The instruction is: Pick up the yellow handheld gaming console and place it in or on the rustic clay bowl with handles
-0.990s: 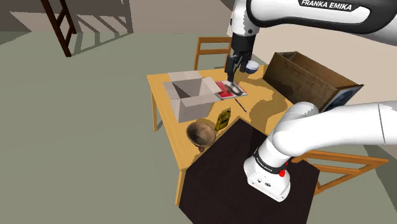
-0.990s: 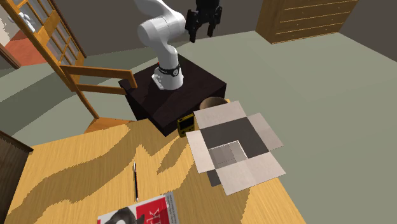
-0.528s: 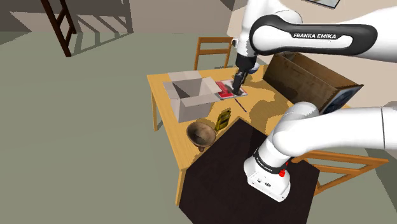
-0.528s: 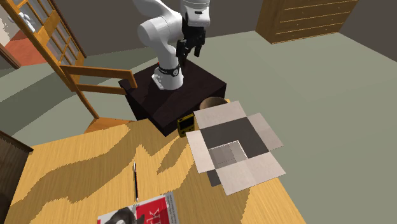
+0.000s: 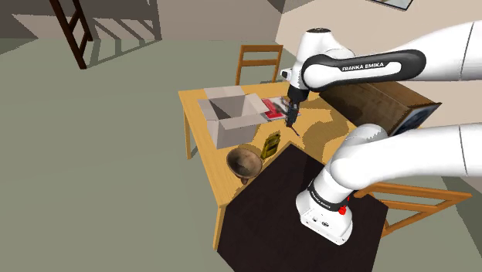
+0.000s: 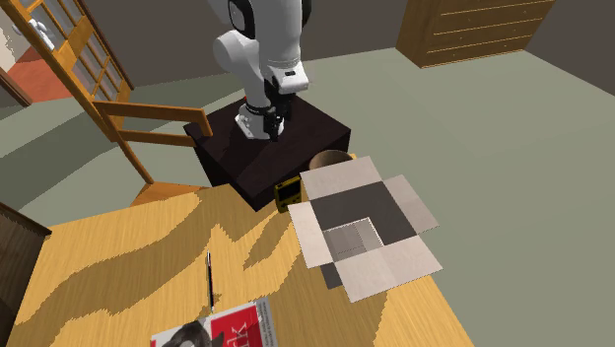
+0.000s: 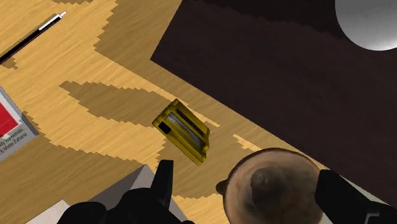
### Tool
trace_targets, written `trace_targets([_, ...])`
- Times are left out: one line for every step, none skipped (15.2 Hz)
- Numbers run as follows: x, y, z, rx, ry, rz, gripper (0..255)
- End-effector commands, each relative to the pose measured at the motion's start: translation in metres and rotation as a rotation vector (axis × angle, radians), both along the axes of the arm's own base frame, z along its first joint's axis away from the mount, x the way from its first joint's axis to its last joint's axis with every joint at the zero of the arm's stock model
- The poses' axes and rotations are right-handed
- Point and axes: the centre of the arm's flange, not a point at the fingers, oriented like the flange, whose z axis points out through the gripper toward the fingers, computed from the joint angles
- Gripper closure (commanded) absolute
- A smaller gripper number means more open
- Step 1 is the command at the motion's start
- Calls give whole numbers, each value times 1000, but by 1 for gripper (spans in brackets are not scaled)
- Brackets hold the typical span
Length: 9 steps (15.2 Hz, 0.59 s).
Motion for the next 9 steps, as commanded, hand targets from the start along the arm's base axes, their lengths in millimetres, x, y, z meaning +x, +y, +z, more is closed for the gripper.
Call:
trace_targets([1, -13, -25, 12, -7, 69, 0])
trace_targets([3, -20, -37, 18, -9, 100, 0])
trace_targets([4, -27, -48, 24, -12, 131, 0])
trace_targets([6, -34, -60, 30, -14, 162, 0])
trace_targets([7, -40, -71, 36, -16, 193, 0])
trace_targets([10, -47, -83, 42, -18, 224, 0])
trace_targets([12, -53, -94, 48, -20, 255, 0])
trace_targets([14, -59, -106, 54, -23, 286, 0])
trace_targets([17, -65, -118, 60, -25, 317, 0])
